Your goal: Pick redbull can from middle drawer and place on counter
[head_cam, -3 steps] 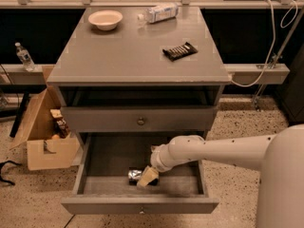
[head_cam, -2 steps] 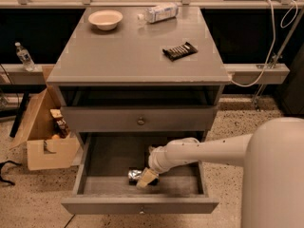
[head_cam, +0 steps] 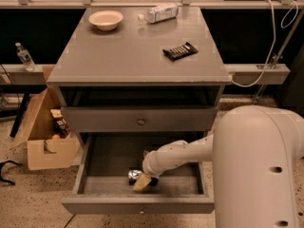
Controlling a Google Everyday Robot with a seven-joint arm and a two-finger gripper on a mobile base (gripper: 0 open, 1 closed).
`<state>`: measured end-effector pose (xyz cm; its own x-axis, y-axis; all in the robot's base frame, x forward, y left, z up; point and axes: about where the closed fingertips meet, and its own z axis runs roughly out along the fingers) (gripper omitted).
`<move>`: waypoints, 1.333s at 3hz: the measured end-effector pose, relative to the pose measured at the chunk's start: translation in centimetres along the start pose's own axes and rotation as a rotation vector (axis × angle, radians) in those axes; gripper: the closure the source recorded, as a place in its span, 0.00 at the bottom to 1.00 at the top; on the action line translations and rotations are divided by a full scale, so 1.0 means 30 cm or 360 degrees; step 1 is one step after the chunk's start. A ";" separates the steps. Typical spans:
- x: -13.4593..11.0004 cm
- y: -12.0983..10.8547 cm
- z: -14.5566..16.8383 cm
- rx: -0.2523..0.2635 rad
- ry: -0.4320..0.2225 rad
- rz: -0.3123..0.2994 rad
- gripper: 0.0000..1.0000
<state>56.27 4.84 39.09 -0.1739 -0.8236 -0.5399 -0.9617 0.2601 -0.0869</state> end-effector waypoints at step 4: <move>0.048 0.040 -0.092 -0.0025 -0.0072 0.0053 0.87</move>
Offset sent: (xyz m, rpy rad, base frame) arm -0.0200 0.0042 -0.0409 0.0480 0.0826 -0.0120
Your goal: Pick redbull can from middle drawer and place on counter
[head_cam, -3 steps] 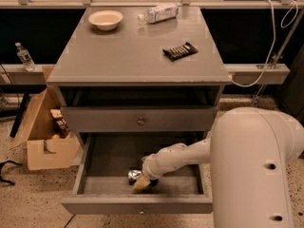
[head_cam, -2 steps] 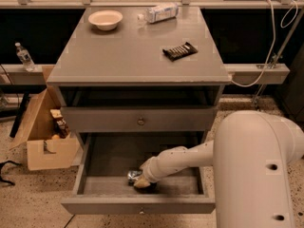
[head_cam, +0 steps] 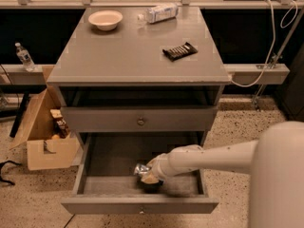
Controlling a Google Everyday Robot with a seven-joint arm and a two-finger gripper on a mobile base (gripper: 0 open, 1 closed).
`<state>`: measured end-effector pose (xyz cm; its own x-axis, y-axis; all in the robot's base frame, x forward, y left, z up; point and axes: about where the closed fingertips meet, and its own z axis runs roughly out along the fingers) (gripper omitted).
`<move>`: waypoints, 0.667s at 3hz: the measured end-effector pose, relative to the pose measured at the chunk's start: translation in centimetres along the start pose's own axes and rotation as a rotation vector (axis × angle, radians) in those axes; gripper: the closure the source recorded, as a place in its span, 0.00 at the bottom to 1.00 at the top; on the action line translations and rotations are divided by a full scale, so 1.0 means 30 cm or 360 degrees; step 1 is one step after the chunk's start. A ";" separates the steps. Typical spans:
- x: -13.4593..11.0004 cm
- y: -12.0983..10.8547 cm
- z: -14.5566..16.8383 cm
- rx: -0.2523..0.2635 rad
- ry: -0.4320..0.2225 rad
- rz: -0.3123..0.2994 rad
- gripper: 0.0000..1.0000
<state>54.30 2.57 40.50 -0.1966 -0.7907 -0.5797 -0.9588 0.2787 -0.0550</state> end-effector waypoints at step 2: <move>-0.103 -0.231 -0.551 0.0133 -0.0227 -0.0057 1.00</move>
Offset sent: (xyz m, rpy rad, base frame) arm 0.0343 -0.1479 0.2245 0.1202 -0.1042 0.0515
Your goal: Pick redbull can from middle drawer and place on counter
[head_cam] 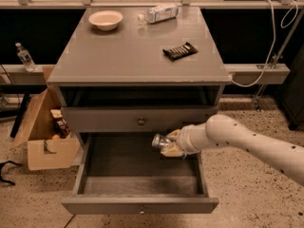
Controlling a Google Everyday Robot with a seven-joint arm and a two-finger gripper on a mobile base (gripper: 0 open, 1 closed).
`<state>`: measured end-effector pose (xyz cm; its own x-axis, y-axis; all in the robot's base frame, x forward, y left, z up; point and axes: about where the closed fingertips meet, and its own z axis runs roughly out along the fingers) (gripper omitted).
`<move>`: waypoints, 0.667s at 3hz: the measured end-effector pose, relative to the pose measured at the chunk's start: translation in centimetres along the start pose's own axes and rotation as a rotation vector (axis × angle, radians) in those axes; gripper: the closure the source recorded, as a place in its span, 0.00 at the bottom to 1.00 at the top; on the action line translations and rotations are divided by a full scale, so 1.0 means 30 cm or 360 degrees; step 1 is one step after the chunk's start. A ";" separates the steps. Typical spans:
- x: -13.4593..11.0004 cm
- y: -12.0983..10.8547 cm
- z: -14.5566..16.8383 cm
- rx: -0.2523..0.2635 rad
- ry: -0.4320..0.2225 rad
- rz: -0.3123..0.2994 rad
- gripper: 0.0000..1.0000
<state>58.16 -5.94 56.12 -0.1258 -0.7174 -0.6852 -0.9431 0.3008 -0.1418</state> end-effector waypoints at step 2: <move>0.020 0.045 -0.005 -0.0098 0.0034 -0.0013 1.00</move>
Offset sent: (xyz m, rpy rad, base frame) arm -0.0130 -0.0027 -0.0037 -0.0151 0.0432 0.0449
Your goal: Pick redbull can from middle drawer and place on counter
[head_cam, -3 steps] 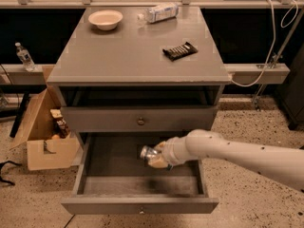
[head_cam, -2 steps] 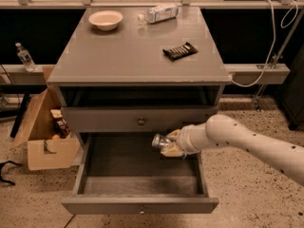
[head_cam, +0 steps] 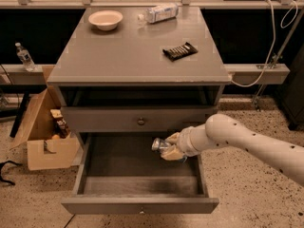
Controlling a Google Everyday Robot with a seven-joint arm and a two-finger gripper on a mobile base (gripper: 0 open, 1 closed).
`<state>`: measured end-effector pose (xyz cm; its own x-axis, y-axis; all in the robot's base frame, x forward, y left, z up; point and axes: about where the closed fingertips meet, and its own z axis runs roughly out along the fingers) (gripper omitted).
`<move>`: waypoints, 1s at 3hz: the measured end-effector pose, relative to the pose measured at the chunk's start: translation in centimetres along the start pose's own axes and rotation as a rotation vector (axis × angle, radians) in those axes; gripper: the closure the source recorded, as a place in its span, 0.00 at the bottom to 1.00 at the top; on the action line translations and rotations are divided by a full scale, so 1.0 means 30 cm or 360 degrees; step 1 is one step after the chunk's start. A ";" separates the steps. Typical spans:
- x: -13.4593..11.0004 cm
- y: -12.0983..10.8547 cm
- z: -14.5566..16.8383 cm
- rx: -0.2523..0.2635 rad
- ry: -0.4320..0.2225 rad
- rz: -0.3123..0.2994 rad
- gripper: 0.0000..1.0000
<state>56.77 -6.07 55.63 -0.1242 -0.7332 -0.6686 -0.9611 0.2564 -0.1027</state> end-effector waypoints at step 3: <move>-0.496 -0.060 -0.477 0.0247 0.0018 -0.0479 1.00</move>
Offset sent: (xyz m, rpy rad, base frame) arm -0.0035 0.0107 0.2679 -0.1431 -0.3892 0.1329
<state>56.80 -4.64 76.30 0.1558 -0.7974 -0.5830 -0.9062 0.1194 -0.4056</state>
